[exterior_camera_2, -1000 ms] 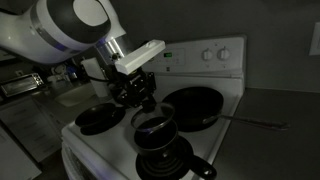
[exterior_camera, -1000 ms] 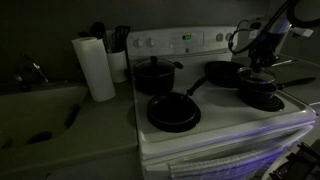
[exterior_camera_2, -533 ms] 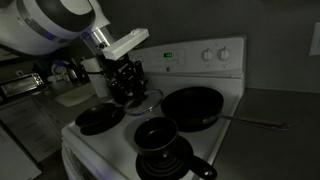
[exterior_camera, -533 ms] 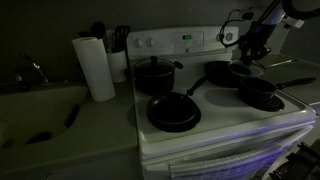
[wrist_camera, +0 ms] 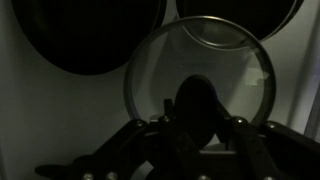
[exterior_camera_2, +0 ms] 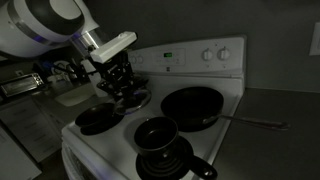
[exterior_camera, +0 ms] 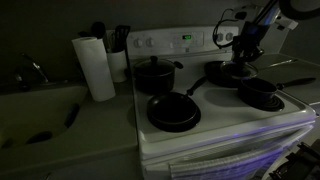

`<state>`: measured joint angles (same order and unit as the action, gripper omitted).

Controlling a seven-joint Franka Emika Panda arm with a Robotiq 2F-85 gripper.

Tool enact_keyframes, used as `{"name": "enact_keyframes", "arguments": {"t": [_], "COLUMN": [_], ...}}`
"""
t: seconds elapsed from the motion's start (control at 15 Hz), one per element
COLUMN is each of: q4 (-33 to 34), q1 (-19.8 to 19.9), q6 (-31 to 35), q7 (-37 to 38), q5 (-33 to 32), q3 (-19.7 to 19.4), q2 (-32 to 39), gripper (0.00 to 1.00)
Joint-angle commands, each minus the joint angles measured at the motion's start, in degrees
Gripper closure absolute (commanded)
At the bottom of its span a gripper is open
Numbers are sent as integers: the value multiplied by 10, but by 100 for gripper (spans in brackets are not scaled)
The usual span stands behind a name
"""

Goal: Remove the lid from the pot on the right front plate of the stove

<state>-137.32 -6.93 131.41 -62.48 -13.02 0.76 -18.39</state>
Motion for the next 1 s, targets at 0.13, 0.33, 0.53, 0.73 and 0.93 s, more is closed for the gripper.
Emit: {"name": "enact_keyframes", "arguments": {"t": [0.13,0.33,0.53,0.73,0.93], "q4": [-7,-23,-41,-57,-72], "q1": [-10,-8,-8,-11,-8], "q6": [40,57,80,118,162], "q7": [100,157,205,230,260], "q5": [5,-2,-2,13,9], "q3": [24,31,31,25,25], "q2": [11,25,42,64,86], "gripper": [85,85,85,85,85]}}
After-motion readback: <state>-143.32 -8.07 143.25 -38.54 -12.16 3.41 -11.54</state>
